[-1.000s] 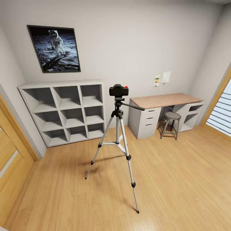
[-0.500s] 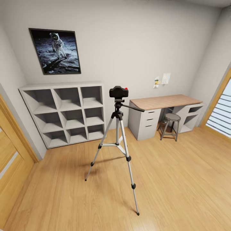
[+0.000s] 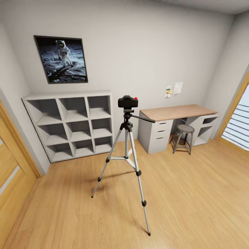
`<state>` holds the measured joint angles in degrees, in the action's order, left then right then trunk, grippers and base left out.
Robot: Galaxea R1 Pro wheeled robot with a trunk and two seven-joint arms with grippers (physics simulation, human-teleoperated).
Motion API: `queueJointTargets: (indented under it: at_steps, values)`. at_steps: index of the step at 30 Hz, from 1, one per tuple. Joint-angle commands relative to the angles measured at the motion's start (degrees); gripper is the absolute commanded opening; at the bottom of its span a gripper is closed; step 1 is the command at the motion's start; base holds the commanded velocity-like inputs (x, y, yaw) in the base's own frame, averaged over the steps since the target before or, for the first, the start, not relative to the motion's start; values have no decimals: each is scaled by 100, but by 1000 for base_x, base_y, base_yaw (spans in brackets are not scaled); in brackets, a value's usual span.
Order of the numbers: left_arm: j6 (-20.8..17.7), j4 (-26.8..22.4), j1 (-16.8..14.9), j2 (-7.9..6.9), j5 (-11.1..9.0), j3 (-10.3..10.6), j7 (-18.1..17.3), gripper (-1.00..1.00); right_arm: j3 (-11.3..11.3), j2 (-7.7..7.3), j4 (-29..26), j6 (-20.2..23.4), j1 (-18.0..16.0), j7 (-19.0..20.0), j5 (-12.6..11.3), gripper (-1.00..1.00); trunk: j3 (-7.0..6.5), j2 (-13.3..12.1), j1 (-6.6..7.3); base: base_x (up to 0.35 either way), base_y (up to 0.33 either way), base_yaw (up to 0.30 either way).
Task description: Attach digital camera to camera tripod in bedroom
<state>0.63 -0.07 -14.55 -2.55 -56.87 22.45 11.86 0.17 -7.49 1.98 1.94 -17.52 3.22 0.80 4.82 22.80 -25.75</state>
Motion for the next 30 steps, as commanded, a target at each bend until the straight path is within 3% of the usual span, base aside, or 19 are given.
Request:
queueJointTargets:
  at_steps: [1, 12, 30]
  values:
    - [8, -1, -4, 1, -47, 48, 17, 100, 1, 8, 7, 2, 9, 19, 8, 100, 2, 11, -4, 0, 0, 0]
    - [16, -2, -4, 0, -44, 48, 14, 100, 2, 95, 5, -35, 100, 18, 11, 100, -100, 11, -4, 0, 0, 0]
    - [10, 2, -4, 2, -27, 54, 4, 100, 1, 107, 4, -45, 109, 16, 8, 100, -267, 11, -4, 0, 0, 0]
